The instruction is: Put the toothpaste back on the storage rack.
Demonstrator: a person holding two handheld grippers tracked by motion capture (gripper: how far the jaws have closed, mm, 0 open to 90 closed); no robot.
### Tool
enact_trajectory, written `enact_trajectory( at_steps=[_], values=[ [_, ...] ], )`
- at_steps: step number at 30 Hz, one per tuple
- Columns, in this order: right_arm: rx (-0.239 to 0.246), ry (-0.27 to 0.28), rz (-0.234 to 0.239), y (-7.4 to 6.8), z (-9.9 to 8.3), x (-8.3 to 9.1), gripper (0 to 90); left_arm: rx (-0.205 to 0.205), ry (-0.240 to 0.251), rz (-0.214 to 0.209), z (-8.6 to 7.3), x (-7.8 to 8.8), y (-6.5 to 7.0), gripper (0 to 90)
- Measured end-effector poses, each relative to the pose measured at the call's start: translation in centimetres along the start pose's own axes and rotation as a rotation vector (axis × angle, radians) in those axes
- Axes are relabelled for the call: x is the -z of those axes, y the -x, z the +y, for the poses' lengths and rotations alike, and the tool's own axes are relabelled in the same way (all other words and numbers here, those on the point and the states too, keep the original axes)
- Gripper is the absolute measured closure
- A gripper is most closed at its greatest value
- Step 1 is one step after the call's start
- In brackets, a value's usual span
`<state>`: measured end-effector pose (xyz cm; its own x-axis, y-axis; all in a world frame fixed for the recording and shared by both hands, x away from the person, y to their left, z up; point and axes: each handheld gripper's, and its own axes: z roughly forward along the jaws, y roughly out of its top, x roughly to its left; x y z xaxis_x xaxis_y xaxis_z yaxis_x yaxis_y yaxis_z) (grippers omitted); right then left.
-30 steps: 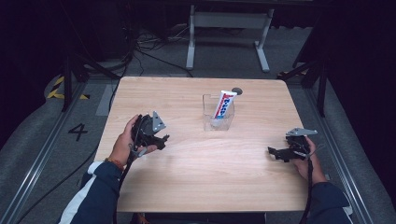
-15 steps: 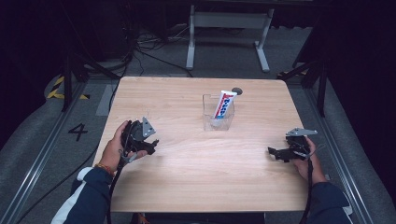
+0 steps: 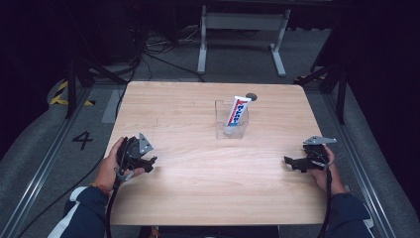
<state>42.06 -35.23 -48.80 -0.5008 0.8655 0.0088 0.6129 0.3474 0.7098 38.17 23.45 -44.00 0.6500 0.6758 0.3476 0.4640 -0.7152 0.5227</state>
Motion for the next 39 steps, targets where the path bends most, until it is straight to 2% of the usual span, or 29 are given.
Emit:
enact_trajectory(
  at_steps=[3,12,16,19,20,21,22,23,24,28,39],
  values=[
    [0.0,0.0,0.0,0.0,0.0,0.0,0.0,0.004,-0.013,-0.004,-1.0,0.0,0.1,20.4],
    [0.0,0.0,0.0,0.0,0.0,0.0,0.0,0.055,0.022,-0.057,-4.3,0.0,0.2,19.8],
    [-0.001,0.0,-0.001,0.0,0.0,0.0,0.0,0.125,0.072,-0.1,-5.7,0.1,-0.2,19.7],
    [-0.001,0.0,-0.001,0.0,0.0,0.0,0.0,0.199,0.106,-0.148,-6.7,0.0,-0.4,19.1],
    [-0.001,0.0,-0.001,0.0,0.0,0.0,0.0,0.211,0.116,-0.151,-6.9,0.0,-0.5,18.1],
    [-0.001,0.0,-0.001,0.0,0.0,0.0,0.0,0.249,0.129,-0.167,-7.4,-0.1,-0.5,17.9],
    [-0.001,0.0,-0.001,0.0,0.0,0.0,0.0,0.249,0.129,-0.167,-7.4,-0.1,-0.5,17.5],
    [-0.001,0.0,-0.001,0.0,0.0,0.0,0.0,0.32,0.144,-0.187,-7.9,-0.3,-0.6,16.4],
    [-0.001,0.0,0.0,0.0,0.0,0.0,0.0,0.338,0.15,-0.182,-8.0,-0.3,-0.6,15.9],
    [0.004,0.0,0.004,0.0,0.0,0.0,0.0,0.348,0.148,-0.179,-8.0,-0.3,-0.5,15.5],
    [0.008,-0.001,0.006,0.0,0.0,0.0,0.0,0.343,0.143,-0.175,-8.0,-0.3,-0.6,14.4]
  ],
)
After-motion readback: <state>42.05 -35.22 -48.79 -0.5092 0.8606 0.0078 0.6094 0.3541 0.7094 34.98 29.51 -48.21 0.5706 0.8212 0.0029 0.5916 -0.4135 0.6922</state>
